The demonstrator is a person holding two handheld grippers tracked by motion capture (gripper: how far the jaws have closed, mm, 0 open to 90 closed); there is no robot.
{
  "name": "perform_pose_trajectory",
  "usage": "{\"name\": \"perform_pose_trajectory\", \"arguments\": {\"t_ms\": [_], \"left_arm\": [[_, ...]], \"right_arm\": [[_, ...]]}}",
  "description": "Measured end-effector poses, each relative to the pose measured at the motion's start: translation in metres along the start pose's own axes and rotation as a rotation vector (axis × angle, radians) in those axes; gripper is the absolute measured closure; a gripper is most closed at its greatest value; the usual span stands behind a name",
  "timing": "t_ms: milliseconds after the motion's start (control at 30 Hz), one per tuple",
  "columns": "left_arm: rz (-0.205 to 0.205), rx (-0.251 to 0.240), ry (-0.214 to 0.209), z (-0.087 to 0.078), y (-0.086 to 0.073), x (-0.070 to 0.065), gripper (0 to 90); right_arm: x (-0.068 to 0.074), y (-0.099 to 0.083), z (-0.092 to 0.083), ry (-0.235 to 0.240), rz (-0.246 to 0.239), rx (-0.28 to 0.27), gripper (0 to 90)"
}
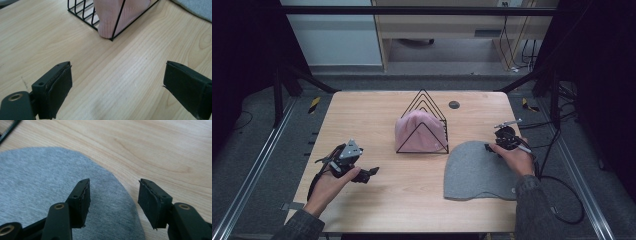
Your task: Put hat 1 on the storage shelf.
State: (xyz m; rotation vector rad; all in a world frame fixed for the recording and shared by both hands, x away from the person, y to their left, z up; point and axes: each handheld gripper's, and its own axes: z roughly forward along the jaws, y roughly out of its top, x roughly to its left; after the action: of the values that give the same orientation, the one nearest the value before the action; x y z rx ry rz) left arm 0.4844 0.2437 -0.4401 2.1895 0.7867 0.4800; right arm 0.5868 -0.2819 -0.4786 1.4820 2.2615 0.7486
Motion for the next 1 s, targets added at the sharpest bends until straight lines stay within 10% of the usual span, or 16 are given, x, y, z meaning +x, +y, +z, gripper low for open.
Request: {"name": "perform_pose_trajectory", "arguments": {"t_ms": [633,1000], "left_arm": [[-0.062,0.022,-0.015,-0.003,-0.020,0.007,9.6],[-0.090,0.049,-0.037,0.002,-0.026,0.009,9.6]], "right_arm": [[0.005,-0.009,-0.006,0.073,-0.051,0.030,85.5],[0.030,-0.002,-0.051,0.125,-0.132,-0.126,86.0]]}}
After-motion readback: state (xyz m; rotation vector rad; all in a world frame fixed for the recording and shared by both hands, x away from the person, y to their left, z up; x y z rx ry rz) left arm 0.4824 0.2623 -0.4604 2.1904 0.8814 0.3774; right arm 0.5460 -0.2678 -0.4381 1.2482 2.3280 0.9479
